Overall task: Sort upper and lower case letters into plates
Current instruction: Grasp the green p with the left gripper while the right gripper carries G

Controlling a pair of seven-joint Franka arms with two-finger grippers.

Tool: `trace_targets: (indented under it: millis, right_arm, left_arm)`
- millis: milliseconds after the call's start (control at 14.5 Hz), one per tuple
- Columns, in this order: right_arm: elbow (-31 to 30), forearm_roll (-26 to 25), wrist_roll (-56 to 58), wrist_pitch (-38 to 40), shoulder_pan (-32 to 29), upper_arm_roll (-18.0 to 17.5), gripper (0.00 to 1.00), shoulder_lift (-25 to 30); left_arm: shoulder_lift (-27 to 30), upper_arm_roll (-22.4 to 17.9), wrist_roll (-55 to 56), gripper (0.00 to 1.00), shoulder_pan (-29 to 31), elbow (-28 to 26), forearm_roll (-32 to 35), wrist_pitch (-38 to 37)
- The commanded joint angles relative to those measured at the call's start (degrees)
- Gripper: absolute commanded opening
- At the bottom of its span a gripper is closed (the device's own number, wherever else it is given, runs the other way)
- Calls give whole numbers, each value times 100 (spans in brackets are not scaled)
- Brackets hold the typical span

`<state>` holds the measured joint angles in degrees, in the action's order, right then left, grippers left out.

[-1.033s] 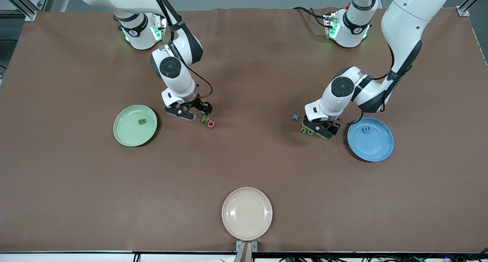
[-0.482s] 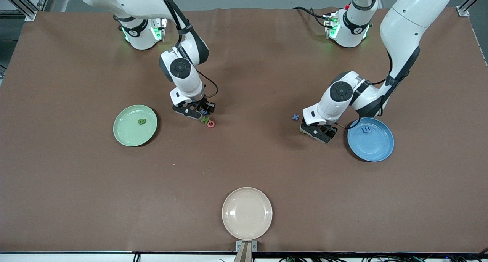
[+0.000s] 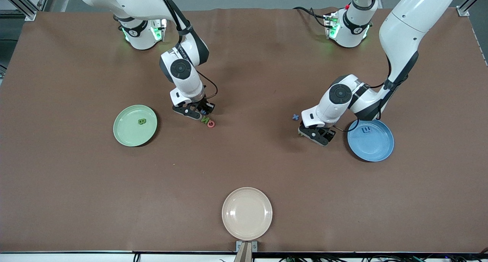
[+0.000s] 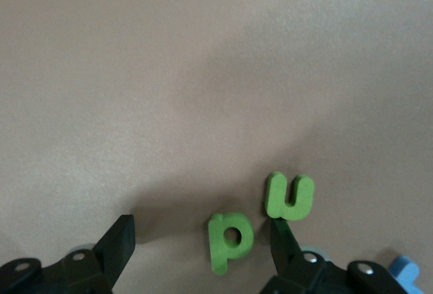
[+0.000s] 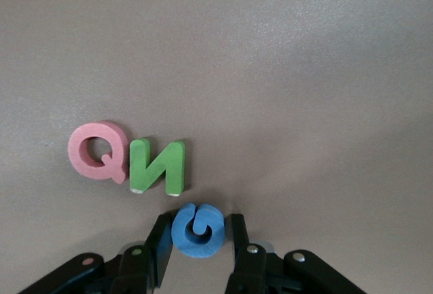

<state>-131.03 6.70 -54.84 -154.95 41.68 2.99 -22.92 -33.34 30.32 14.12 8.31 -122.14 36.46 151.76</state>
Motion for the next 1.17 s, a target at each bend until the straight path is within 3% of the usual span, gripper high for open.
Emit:
trace_targets:
  millis: [0,138,275,482,757,1101]
  right_arm:
    - [51,42,-115,0,77,53,15,-37]
    - [139,33,-71,114,-2,70,3,-20]
    - [156,-2,34,359,-124,149,1,103]
    - [148,-11,1059,1148,-817,158,1,603]
    - [78,-28,2826,2038,-1924,167,1,1376]
    - [-387,-213,4375,1847,-3007,176,1,1589]
  left_arm:
    - [-111,9,126,83,30,147,186,47]
    - [-111,9,126,79,31,138,195,47]
    - [-120,9,135,76,31,103,195,47]
    - [-138,9,249,71,22,68,195,47]
    - [-138,9,329,56,4,68,195,29]
    - [-138,9,521,37,-4,59,186,-14]
